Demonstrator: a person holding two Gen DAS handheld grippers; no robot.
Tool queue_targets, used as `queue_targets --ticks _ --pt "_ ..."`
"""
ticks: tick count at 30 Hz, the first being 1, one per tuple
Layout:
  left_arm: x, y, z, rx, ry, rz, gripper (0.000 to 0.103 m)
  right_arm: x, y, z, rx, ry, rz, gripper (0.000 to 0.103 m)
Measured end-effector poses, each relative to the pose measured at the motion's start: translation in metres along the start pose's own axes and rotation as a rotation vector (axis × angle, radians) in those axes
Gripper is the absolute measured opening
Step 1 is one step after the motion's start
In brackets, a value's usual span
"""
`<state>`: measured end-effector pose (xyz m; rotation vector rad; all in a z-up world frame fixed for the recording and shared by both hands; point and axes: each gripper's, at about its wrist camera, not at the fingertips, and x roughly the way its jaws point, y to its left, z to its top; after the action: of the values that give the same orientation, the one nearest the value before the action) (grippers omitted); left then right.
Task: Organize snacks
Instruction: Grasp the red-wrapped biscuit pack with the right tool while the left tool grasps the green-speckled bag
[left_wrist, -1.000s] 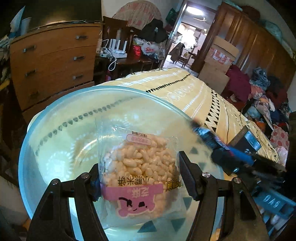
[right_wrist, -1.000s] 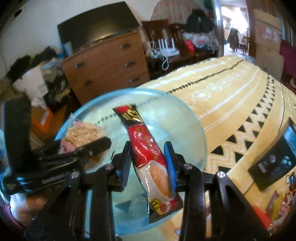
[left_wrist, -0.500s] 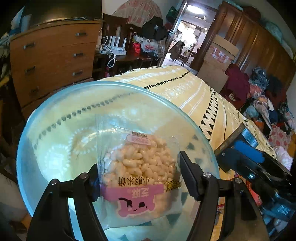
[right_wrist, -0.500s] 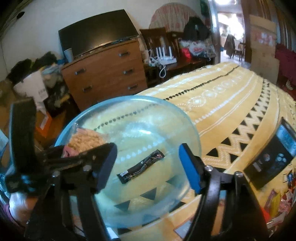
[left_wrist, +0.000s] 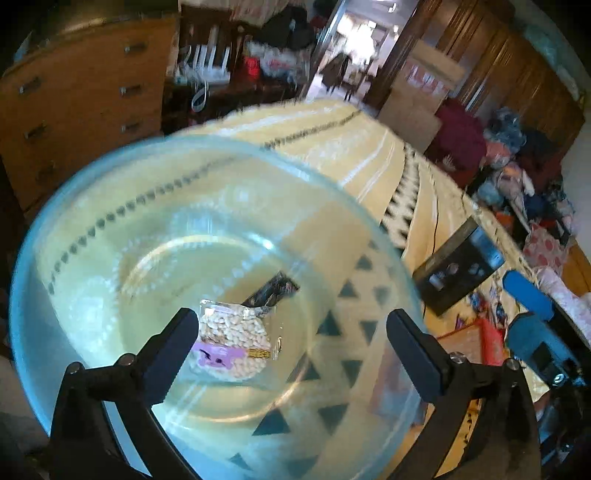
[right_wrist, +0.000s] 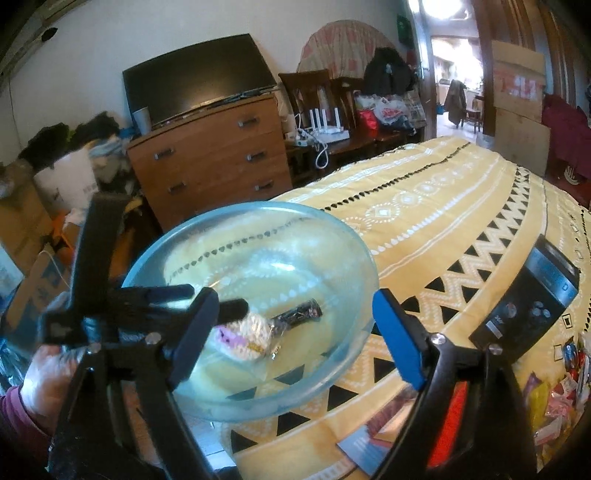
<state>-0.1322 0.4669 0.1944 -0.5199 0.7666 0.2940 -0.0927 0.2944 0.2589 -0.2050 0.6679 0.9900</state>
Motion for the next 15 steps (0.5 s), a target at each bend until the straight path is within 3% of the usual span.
queue_targets --ticks 5,8,9,10,12,15 --pt "-0.055 -0.064 -0.011 0.211 -0.236 -0.011 0.102 -0.062 0.001 -0.017 -0.034 -0.178 -0.062 0.087" --pt "-0.082 -0.122 -0.039 0.364 -0.365 -0.095 0.102 -0.118 -0.007 -0.055 -0.024 -0.292 -0.195 0.103" --pt "-0.081 -0.136 -0.047 0.385 -0.354 -0.144 0.102 -0.136 -0.017 -0.074 0.000 -0.315 -0.253 0.103" --pt "-0.071 -0.151 -0.056 0.406 -0.293 -0.226 0.102 -0.151 -0.032 -0.095 0.042 -0.307 -0.311 0.103" --pt "-0.047 -0.178 -0.075 0.418 -0.164 -0.333 0.102 -0.176 -0.076 -0.139 0.164 -0.230 -0.400 0.103" --pt "-0.021 -0.221 -0.112 0.466 -0.066 -0.403 0.102 -0.207 -0.141 -0.200 0.343 -0.104 -0.529 0.098"
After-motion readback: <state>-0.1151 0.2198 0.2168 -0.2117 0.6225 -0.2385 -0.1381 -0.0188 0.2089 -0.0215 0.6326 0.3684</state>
